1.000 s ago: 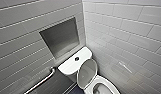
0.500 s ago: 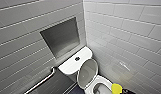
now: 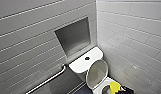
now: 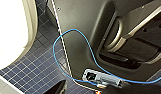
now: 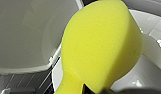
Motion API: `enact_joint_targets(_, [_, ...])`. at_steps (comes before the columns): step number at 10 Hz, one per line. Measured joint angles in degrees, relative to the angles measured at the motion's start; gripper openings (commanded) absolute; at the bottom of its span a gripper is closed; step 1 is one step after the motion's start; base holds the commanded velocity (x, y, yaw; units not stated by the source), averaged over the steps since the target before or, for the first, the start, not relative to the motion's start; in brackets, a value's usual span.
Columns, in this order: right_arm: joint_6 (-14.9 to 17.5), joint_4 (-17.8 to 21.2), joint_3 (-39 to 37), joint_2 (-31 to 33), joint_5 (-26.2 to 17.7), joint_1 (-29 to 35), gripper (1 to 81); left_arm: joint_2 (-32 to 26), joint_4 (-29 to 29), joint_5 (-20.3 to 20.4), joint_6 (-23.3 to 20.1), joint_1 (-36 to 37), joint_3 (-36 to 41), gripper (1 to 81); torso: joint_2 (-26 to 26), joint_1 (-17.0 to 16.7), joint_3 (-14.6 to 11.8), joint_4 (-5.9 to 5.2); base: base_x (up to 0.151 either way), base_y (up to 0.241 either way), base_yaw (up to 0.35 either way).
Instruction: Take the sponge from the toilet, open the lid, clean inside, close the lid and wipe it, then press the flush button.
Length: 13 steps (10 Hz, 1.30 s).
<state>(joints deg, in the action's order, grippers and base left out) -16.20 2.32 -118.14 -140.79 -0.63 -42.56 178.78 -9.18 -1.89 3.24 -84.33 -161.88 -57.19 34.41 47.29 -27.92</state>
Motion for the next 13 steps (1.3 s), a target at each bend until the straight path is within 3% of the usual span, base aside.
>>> enact_joint_targets(2, [0.0,0.0,0.4,0.2,-0.5,0.8,1.0,0.0,0.0,0.0,0.0,0.0,0.1,81.1,0.0,0.0,0.0,-3.84,0.0,0.0,0.0])
enact_joint_targets(3, [0.0,0.0,0.7,0.2,-0.4,1.8,1.0,0.1,0.0,-0.1,0.0,-0.2,0.1,81.1,0.0,0.0,0.0,-5.05,0.0,0.0,0.0])
enact_joint_targets(4, [-0.2,0.0,0.9,0.3,-0.4,3.0,1.0,0.5,0.0,0.0,0.0,-0.2,0.1,81.1,0.0,0.0,0.3,-5.48,0.0,0.0,0.0])
enact_joint_targets(6, [-0.2,0.0,1.9,1.8,-0.3,4.6,1.0,0.8,0.0,0.1,0.0,0.0,0.3,81.1,0.0,0.0,2.9,-5.61,0.0,0.0,0.0])
enact_joint_targets(12, [-1.3,0.0,4.0,4.1,-0.4,8.9,1.0,1.3,0.0,0.4,0.0,1.2,0.4,81.1,0.1,0.0,14.9,-5.61,0.0,0.0,0.0])
enact_joint_targets(13, [-1.9,0.0,4.0,4.5,-0.5,9.4,1.0,1.4,0.0,0.4,0.0,1.1,0.4,81.1,0.1,0.1,15.6,-5.61,0.0,0.0,0.0])
